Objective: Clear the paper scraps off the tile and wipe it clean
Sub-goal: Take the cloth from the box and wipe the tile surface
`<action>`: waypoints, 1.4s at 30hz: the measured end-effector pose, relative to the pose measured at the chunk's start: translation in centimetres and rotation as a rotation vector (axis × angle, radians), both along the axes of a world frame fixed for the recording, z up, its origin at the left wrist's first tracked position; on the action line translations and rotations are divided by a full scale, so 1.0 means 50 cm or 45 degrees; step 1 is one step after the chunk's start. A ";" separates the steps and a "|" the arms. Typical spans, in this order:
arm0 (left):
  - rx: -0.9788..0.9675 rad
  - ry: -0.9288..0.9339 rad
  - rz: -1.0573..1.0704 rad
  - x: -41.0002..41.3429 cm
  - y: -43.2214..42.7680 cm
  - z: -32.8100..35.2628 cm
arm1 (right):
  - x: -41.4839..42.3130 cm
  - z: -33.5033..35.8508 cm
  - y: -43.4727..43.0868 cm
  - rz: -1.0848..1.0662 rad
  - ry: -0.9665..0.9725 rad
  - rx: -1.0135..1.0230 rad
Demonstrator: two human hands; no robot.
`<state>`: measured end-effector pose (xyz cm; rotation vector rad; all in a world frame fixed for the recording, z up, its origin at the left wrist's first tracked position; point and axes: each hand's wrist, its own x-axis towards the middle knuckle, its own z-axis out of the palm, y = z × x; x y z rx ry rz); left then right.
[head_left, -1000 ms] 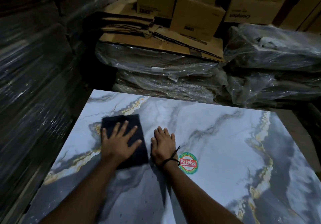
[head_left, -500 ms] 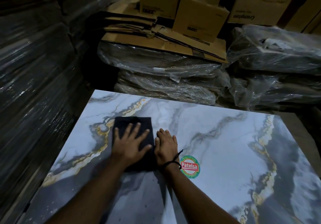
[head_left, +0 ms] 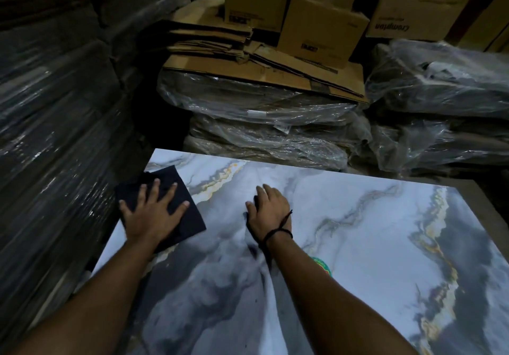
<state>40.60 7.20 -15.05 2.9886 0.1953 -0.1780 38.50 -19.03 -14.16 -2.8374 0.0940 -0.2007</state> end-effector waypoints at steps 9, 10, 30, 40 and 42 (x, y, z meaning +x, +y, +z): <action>0.034 -0.005 -0.558 -0.010 -0.112 -0.006 | 0.032 -0.033 -0.016 -0.083 0.110 0.083; 0.030 -0.014 -0.522 0.002 -0.099 -0.008 | 0.030 -0.032 -0.015 -0.086 0.104 0.081; -0.028 -0.090 -0.717 0.151 -0.245 -0.009 | 0.025 -0.031 -0.019 -0.249 -0.095 0.739; -0.184 -0.058 -0.956 0.067 -0.324 -0.013 | 0.018 -0.019 -0.059 -0.517 -0.319 1.163; -0.740 0.186 -0.794 0.080 -0.323 0.015 | 0.022 -0.014 -0.064 -0.489 -0.241 1.211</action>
